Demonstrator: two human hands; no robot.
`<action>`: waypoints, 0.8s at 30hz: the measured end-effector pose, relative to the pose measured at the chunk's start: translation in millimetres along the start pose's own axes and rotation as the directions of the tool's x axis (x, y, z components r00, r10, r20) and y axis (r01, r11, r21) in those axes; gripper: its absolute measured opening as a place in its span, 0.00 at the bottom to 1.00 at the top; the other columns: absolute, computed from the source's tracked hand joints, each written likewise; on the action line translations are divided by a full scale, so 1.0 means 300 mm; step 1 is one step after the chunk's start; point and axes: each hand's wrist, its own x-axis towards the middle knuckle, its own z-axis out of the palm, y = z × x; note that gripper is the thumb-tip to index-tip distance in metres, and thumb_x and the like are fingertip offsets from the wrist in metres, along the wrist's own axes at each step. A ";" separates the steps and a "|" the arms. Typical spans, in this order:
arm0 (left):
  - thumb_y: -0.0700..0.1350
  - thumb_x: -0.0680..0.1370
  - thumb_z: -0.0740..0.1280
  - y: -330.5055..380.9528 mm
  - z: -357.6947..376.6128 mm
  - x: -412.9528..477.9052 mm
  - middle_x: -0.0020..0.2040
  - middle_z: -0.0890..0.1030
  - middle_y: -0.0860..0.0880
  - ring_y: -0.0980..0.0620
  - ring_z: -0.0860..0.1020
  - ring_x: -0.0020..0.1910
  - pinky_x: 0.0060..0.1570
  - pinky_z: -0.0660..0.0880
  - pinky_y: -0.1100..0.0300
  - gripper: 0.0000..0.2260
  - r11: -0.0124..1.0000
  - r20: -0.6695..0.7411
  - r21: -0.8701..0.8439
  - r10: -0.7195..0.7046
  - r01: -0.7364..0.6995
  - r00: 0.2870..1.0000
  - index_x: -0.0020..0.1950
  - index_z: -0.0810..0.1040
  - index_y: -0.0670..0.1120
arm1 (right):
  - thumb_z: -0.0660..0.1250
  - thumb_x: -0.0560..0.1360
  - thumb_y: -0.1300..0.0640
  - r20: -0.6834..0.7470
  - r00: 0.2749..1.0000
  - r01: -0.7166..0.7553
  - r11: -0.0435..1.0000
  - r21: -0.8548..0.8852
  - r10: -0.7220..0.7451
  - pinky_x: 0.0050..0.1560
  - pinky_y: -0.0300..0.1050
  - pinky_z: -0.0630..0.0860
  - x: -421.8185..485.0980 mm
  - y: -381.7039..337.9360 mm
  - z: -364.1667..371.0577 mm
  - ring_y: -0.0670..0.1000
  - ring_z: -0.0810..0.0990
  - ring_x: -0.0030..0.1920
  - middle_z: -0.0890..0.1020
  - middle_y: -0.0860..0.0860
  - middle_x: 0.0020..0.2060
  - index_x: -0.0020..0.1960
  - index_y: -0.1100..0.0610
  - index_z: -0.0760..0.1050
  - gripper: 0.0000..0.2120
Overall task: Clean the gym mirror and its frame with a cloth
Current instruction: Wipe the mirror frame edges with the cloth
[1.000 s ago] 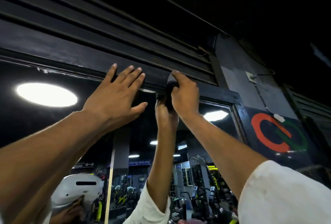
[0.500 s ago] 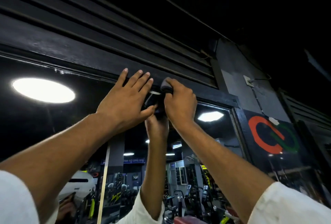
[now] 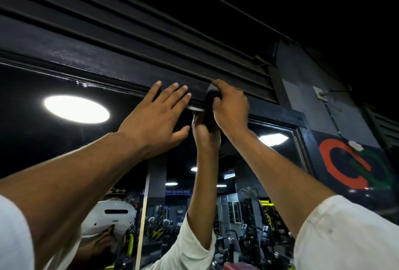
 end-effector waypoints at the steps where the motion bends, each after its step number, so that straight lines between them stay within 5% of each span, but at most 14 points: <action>1: 0.68 0.81 0.42 -0.001 -0.002 0.000 0.88 0.48 0.47 0.49 0.44 0.87 0.84 0.42 0.42 0.40 1.000 0.002 0.005 0.000 0.000 1.000 0.88 0.48 0.47 | 0.65 0.79 0.63 0.020 0.999 0.048 0.999 0.012 -0.049 0.58 0.52 0.79 0.000 0.009 -0.019 0.54 0.84 0.59 0.87 0.49 0.56 0.64 0.49 0.81 0.18; 4: 0.68 0.80 0.42 -0.001 -0.004 0.001 0.88 0.48 0.47 0.49 0.44 0.87 0.84 0.41 0.43 0.40 1.000 0.011 0.022 -0.001 0.001 1.000 0.88 0.48 0.48 | 0.66 0.77 0.63 0.033 0.994 0.111 0.992 -0.064 -0.109 0.56 0.55 0.81 0.004 0.099 -0.073 0.54 0.84 0.57 0.87 0.48 0.54 0.61 0.47 0.82 0.18; 10: 0.68 0.80 0.42 0.003 -0.005 -0.001 0.88 0.48 0.47 0.49 0.44 0.87 0.84 0.40 0.43 0.40 1.000 0.025 0.020 -0.011 0.010 1.000 0.88 0.47 0.48 | 0.61 0.79 0.67 -0.072 0.955 -0.296 0.939 -0.173 0.288 0.53 0.57 0.80 0.049 0.253 -0.100 0.65 0.84 0.56 0.85 0.61 0.52 0.60 0.55 0.81 0.15; 12: 0.68 0.80 0.42 0.005 -0.005 -0.001 0.88 0.47 0.47 0.49 0.43 0.87 0.84 0.39 0.43 0.40 1.000 0.029 0.013 -0.010 0.010 1.000 0.88 0.47 0.48 | 0.62 0.78 0.65 -0.044 0.969 -0.247 0.961 -0.128 0.243 0.52 0.55 0.80 0.039 0.181 -0.077 0.64 0.84 0.54 0.86 0.60 0.51 0.59 0.53 0.82 0.15; 17: 0.68 0.79 0.42 -0.034 -0.043 -0.010 0.88 0.47 0.49 0.52 0.44 0.86 0.85 0.41 0.45 0.40 0.999 0.052 -0.042 0.033 -0.031 0.998 0.88 0.48 0.50 | 0.65 0.80 0.59 0.067 0.989 0.135 0.990 -0.028 -0.133 0.54 0.53 0.80 -0.029 -0.077 -0.023 0.55 0.85 0.57 0.87 0.47 0.55 0.61 0.46 0.81 0.14; 22: 0.69 0.77 0.42 -0.289 -0.141 -0.093 0.88 0.53 0.50 0.51 0.51 0.86 0.84 0.45 0.44 0.43 0.999 0.044 -0.020 -0.030 0.031 0.999 0.88 0.53 0.48 | 0.64 0.79 0.64 -0.078 0.984 -0.168 0.983 -0.071 0.163 0.44 0.37 0.66 -0.045 -0.117 0.029 0.51 0.83 0.50 0.85 0.45 0.52 0.57 0.44 0.80 0.17; 24: 0.69 0.78 0.42 -0.388 -0.156 -0.149 0.88 0.53 0.49 0.51 0.50 0.86 0.84 0.45 0.44 0.42 1.000 0.039 0.004 -0.014 0.013 0.999 0.88 0.53 0.48 | 0.64 0.81 0.64 -0.121 0.979 -0.169 0.985 -0.036 0.164 0.42 0.35 0.66 -0.072 -0.201 0.081 0.50 0.83 0.49 0.85 0.46 0.53 0.58 0.46 0.80 0.14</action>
